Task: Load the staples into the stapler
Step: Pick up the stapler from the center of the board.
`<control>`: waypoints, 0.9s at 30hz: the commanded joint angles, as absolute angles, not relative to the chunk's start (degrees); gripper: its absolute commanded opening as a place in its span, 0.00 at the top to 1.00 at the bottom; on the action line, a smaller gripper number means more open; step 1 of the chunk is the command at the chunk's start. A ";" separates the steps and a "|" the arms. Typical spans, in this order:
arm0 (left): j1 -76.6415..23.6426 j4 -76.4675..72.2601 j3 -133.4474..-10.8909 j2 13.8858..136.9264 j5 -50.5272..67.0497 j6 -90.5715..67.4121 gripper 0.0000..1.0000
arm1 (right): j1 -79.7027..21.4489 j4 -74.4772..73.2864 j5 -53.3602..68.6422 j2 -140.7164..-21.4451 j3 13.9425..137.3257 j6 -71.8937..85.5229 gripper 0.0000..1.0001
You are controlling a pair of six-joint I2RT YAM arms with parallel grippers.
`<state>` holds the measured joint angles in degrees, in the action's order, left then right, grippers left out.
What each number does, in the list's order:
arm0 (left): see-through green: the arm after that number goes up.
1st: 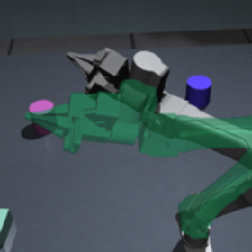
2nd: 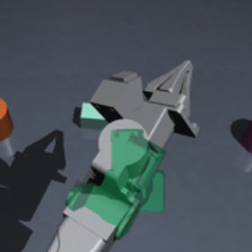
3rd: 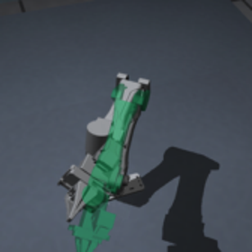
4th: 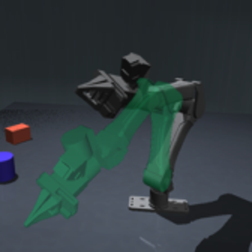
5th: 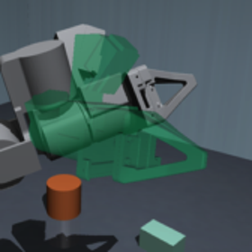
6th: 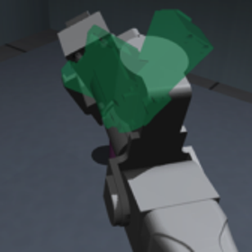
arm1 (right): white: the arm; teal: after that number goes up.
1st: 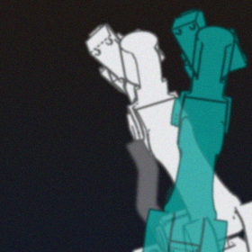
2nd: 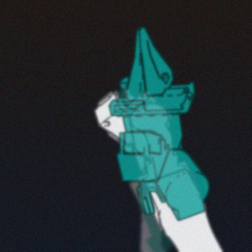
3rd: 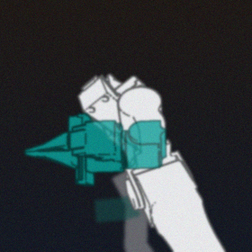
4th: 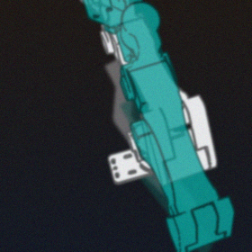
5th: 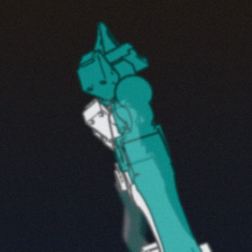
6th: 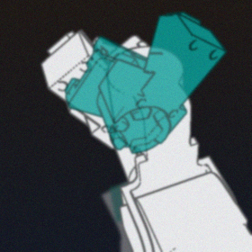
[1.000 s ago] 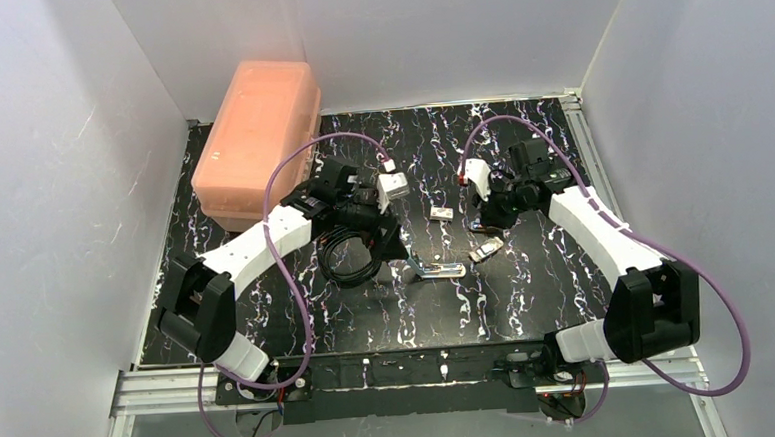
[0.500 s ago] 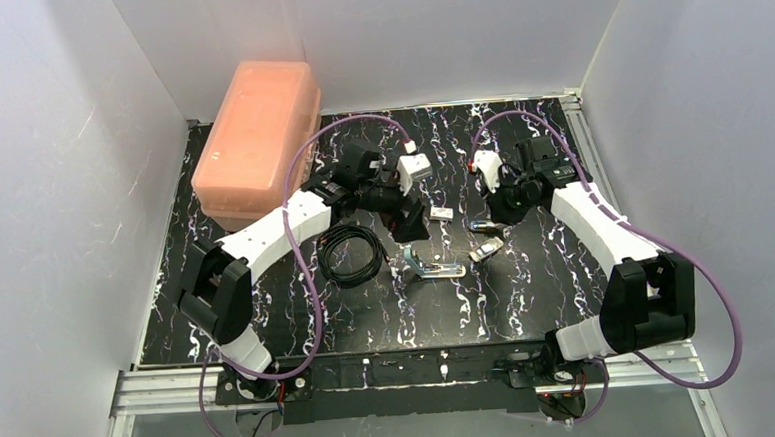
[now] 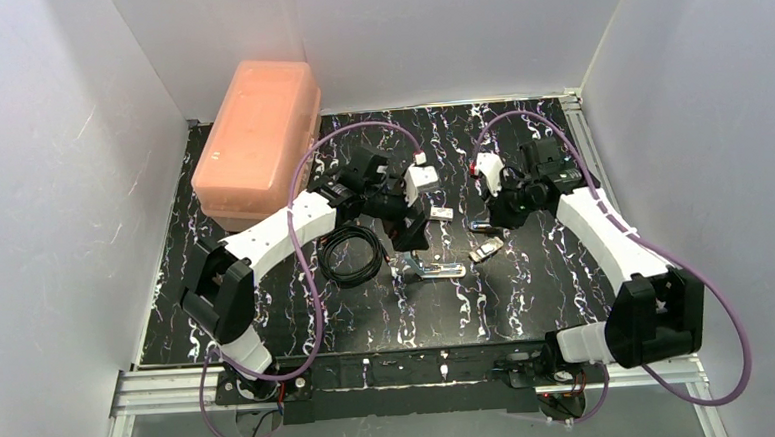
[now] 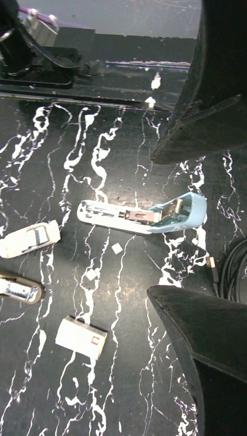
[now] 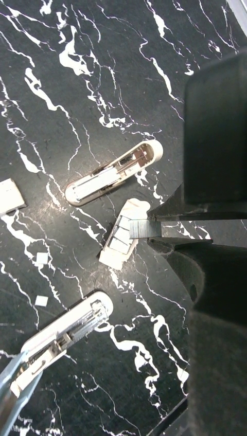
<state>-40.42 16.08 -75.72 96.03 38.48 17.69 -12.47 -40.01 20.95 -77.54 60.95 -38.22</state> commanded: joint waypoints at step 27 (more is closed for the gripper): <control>-41.38 21.90 -71.11 95.86 37.36 34.19 0.24 | -12.41 -38.03 24.48 -68.93 53.39 -35.92 0.92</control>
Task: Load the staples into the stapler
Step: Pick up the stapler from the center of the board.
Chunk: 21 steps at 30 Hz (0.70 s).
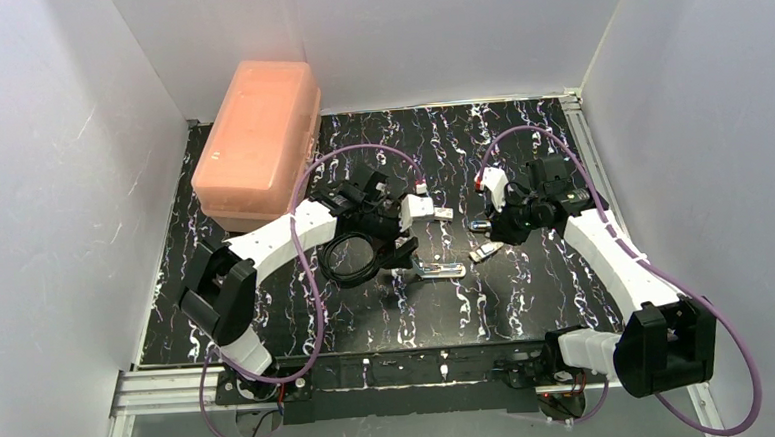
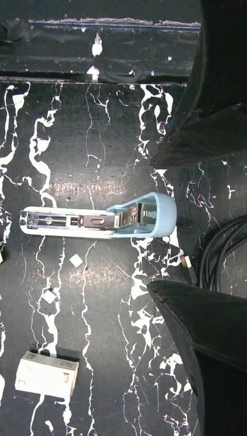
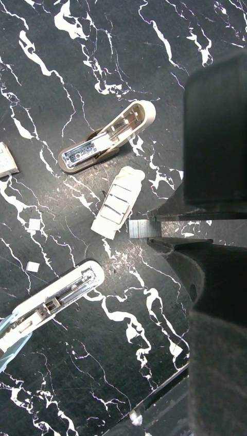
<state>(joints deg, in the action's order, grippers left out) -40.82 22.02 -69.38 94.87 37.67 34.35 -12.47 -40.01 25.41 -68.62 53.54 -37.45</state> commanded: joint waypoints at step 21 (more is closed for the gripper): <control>-42.45 27.18 -73.05 95.69 37.49 35.90 0.73 | -12.48 -36.63 24.28 -68.98 51.58 -36.12 0.92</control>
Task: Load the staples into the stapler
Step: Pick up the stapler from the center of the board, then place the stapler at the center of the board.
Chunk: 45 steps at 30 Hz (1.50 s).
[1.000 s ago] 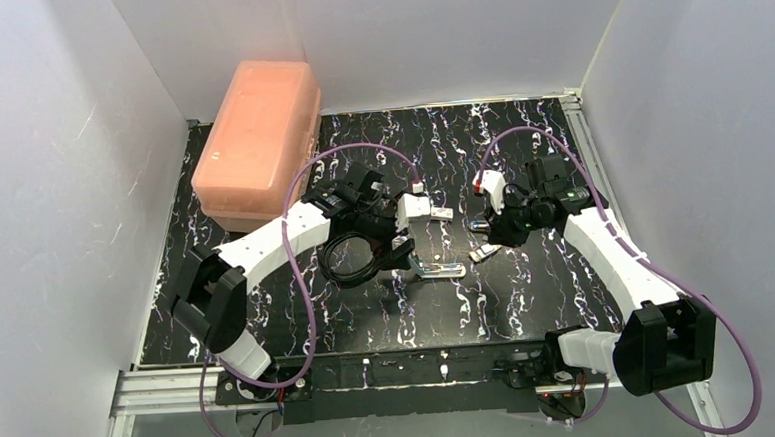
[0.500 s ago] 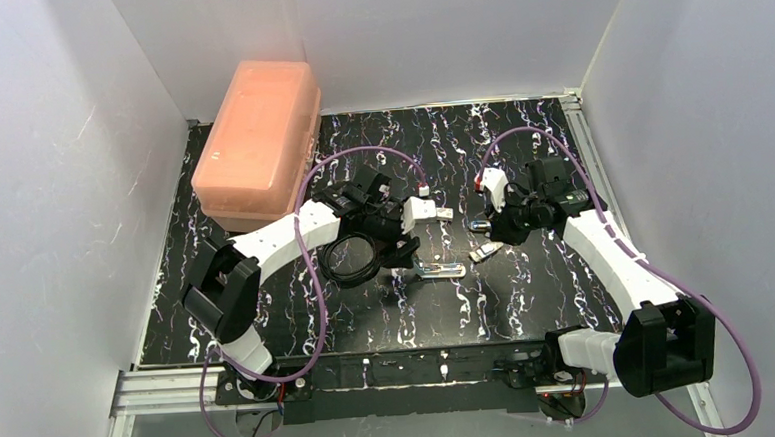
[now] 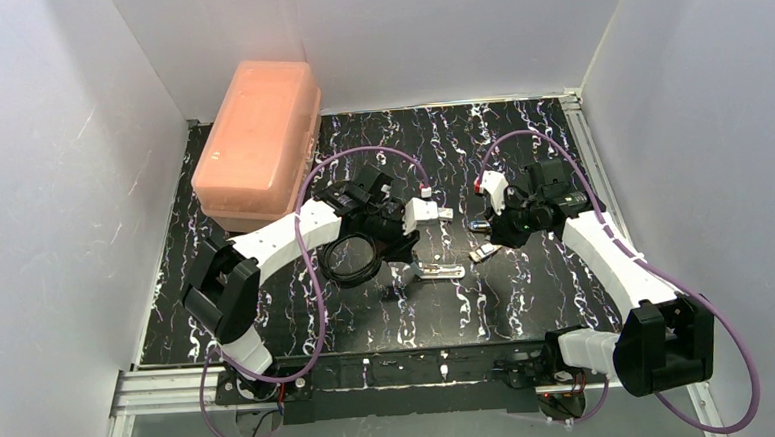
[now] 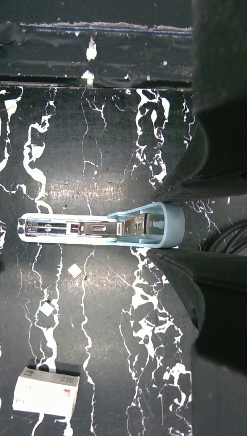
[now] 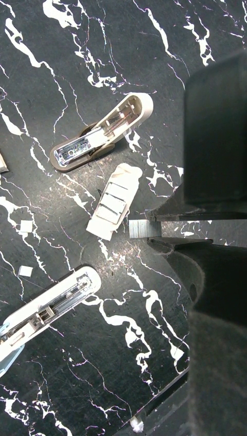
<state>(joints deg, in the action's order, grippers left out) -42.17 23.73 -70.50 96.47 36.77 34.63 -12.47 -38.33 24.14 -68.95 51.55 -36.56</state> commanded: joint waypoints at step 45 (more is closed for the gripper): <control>-31.42 18.71 -70.55 93.68 33.52 37.42 0.37 | -12.44 -38.11 22.42 -67.45 52.33 -35.62 0.93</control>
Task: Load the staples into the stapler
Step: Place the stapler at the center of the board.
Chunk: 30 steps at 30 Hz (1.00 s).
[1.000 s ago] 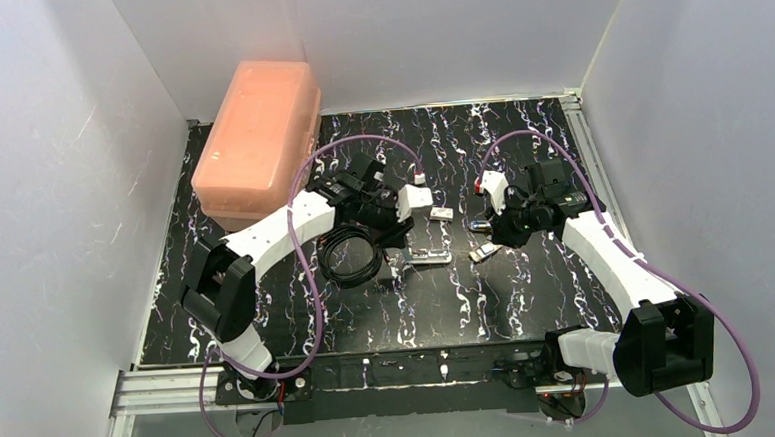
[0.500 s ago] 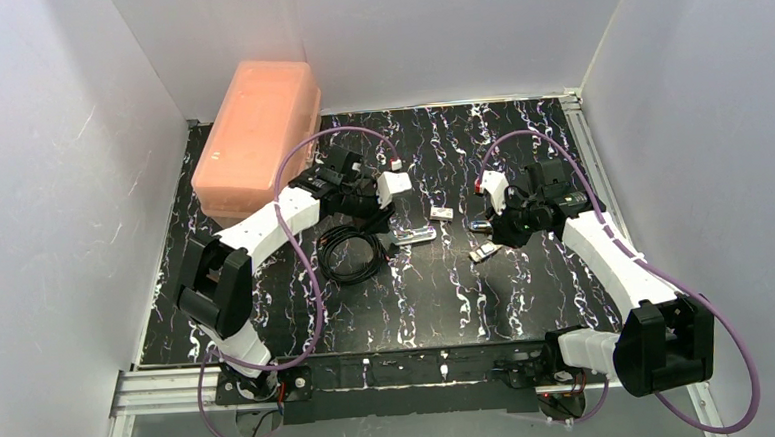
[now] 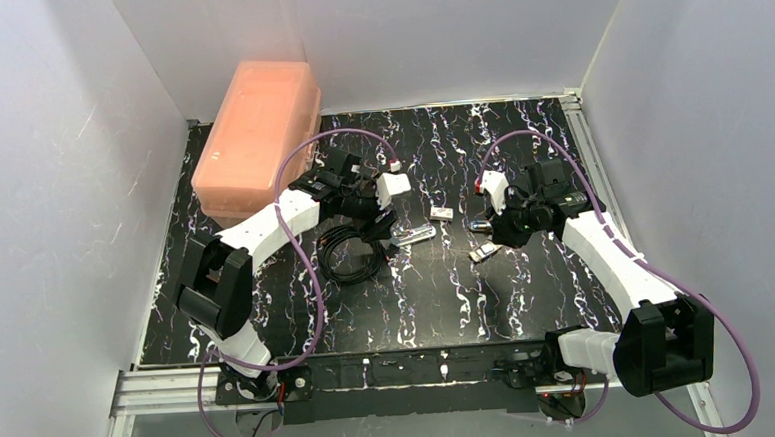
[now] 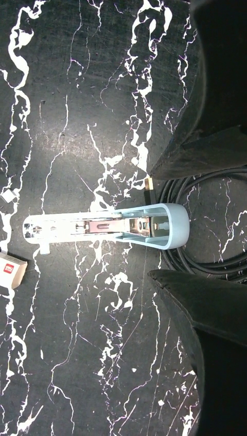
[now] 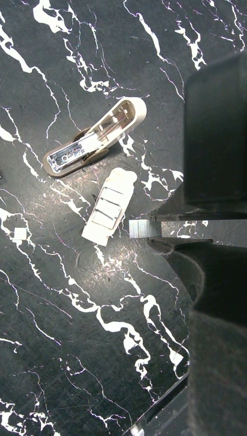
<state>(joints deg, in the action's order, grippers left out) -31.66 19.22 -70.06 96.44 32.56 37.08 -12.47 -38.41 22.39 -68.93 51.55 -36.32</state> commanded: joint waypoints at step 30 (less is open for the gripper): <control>-44.46 22.02 -110.06 127.39 41.07 29.27 0.16 | 3.86 -36.47 24.49 -73.08 61.87 -22.07 0.94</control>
<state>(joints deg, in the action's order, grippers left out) -43.57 20.93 -103.57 124.53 37.89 31.90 2.61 -36.93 24.10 -72.62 59.46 -23.49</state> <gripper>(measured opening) 0.838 0.217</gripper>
